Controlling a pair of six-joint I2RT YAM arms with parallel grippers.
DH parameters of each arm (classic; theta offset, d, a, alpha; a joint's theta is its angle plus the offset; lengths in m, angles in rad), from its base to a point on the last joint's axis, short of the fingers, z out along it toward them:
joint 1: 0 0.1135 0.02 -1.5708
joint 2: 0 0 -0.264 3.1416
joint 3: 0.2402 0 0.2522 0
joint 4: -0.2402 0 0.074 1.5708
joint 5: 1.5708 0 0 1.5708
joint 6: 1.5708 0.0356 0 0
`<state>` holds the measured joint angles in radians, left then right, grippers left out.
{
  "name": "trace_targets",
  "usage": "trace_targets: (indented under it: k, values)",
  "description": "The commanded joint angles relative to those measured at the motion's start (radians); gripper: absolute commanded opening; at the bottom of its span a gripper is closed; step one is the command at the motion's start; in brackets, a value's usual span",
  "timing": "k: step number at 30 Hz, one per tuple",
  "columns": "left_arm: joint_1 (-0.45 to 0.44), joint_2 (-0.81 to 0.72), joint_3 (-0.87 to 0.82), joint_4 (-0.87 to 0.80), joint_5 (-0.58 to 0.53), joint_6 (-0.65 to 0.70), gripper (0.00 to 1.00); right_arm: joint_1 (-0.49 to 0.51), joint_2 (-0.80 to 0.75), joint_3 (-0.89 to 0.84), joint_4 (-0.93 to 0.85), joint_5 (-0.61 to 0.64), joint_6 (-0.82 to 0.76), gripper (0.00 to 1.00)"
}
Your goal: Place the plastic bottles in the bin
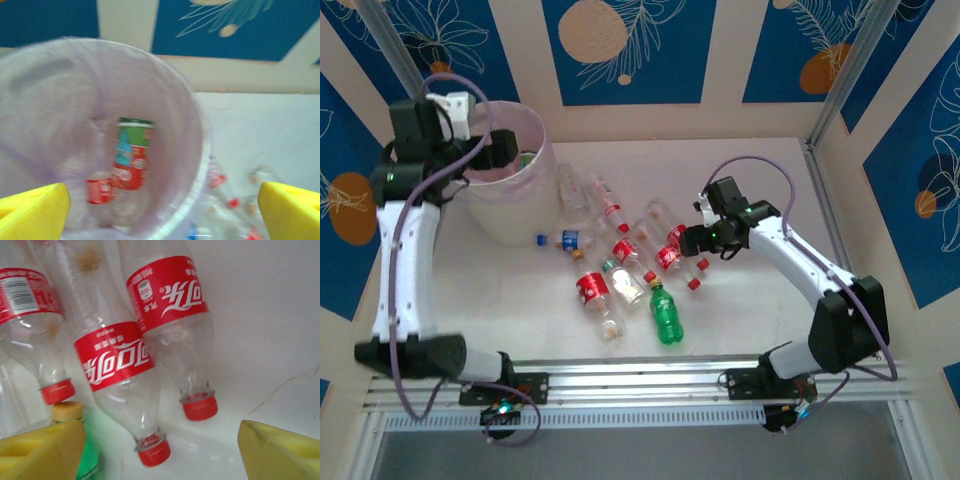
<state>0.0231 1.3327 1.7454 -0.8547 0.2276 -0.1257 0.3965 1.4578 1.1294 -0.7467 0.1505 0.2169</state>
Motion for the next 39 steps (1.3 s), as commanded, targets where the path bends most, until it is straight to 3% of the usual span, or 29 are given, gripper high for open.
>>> trace_targets:
  k: [1,6,10,15,20,29,39]
  values:
    - [-0.069,-0.086,-0.152,0.056,0.119,-0.135,0.95,-0.004,0.087,0.065,0.041,0.006,-0.026,0.77]
    - [-0.205,-0.253,-0.406,0.175,0.135,-0.318,0.94,0.000,0.221,0.119,0.054,0.020,-0.053,0.74]
    - [-0.322,-0.330,-0.539,0.207,0.062,-0.405,0.94,0.002,0.303,0.146,0.058,0.047,-0.047,0.75]
    - [-0.401,-0.378,-0.689,0.309,0.030,-0.516,0.93,0.001,0.380,0.157,0.068,0.068,-0.047,0.75]
    - [-0.437,-0.355,-0.742,0.367,0.028,-0.547,0.93,-0.004,0.444,0.153,0.091,0.063,-0.029,0.78]
    - [-0.449,-0.316,-0.780,0.457,0.063,-0.595,0.93,-0.023,0.457,0.127,0.122,0.078,-0.001,0.76]
    - [-0.452,-0.295,-0.857,0.677,0.137,-0.767,0.92,-0.039,0.338,0.088,0.122,0.110,-0.011,0.60]
